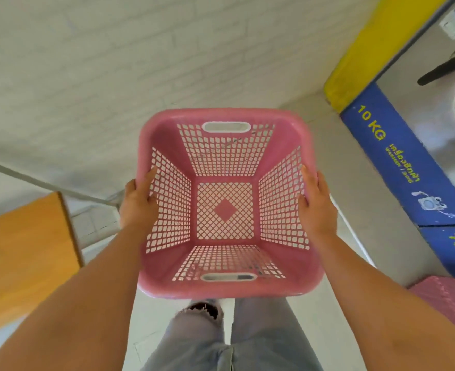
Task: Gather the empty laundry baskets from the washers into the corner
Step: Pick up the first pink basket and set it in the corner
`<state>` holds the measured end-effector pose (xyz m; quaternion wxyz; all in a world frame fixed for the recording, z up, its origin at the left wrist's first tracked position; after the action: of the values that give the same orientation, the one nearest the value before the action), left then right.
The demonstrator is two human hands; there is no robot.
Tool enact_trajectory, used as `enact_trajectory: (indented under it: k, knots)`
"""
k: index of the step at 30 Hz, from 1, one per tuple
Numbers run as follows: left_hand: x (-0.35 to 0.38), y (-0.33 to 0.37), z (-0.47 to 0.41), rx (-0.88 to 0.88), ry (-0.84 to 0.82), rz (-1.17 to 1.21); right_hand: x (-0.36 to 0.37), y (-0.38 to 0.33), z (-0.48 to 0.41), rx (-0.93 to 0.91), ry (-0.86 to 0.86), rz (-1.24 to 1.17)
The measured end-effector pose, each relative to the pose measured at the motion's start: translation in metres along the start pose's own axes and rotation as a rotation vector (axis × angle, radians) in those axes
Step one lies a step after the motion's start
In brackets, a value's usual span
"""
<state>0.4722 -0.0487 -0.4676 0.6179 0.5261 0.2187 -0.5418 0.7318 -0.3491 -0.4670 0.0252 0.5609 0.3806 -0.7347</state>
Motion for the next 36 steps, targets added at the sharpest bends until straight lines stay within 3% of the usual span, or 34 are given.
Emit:
enact_trajectory:
  k: [8, 16, 25, 36]
  knots:
    - [-0.044, -0.131, -0.004, -0.171, 0.06, 0.099, 0.082, -0.093, 0.008, -0.157, -0.126, 0.022]
    - [-0.058, -0.196, -0.015, -0.29, 0.102, 0.121, 0.138, -0.145, -0.01, -0.265, -0.218, 0.046]
    - [-0.033, -0.244, -0.053, -0.407, 0.131, 0.132, 0.21, -0.161, -0.046, -0.339, -0.264, 0.062]
    - [0.055, -0.29, -0.126, -0.425, 0.142, 0.098, 0.323, -0.135, -0.096, -0.388, -0.226, 0.106]
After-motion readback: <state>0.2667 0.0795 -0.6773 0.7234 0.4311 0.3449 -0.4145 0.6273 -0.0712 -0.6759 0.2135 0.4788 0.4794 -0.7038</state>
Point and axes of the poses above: each hand's wrist, its own z-axis away from the middle knuckle, its own x-axis out of the palm, y = z × x, the point moved 5 cm from there along -z, towards the middle knuckle, and after that the axes turned 9 degrees about -x, right-handed, at the moved point
